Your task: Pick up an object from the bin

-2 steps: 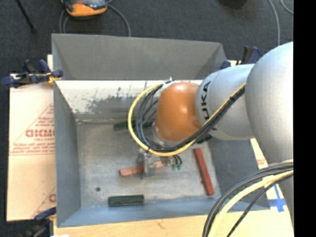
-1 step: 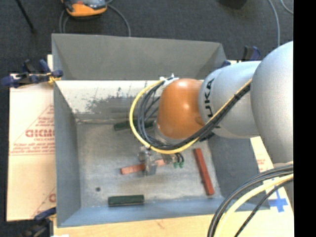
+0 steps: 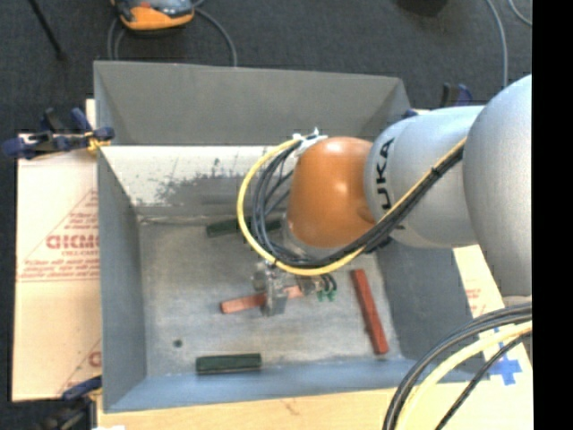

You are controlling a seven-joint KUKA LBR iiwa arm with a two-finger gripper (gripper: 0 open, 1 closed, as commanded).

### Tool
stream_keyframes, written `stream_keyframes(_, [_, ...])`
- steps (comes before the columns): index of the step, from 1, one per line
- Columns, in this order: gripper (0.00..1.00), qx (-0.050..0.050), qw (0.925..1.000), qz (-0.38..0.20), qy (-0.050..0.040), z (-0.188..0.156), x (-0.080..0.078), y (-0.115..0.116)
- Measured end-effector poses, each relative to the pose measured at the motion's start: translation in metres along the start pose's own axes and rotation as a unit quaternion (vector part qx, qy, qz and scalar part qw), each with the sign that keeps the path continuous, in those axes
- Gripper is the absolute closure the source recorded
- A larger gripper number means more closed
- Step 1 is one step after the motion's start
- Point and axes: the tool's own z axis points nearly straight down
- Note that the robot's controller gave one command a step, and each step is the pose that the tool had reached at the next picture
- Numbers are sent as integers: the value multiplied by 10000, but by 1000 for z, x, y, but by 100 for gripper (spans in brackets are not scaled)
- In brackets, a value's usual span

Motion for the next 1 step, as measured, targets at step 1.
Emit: stream_keyframes(1, [100, -1, 10000, 7, 21, -20, 1, 0])
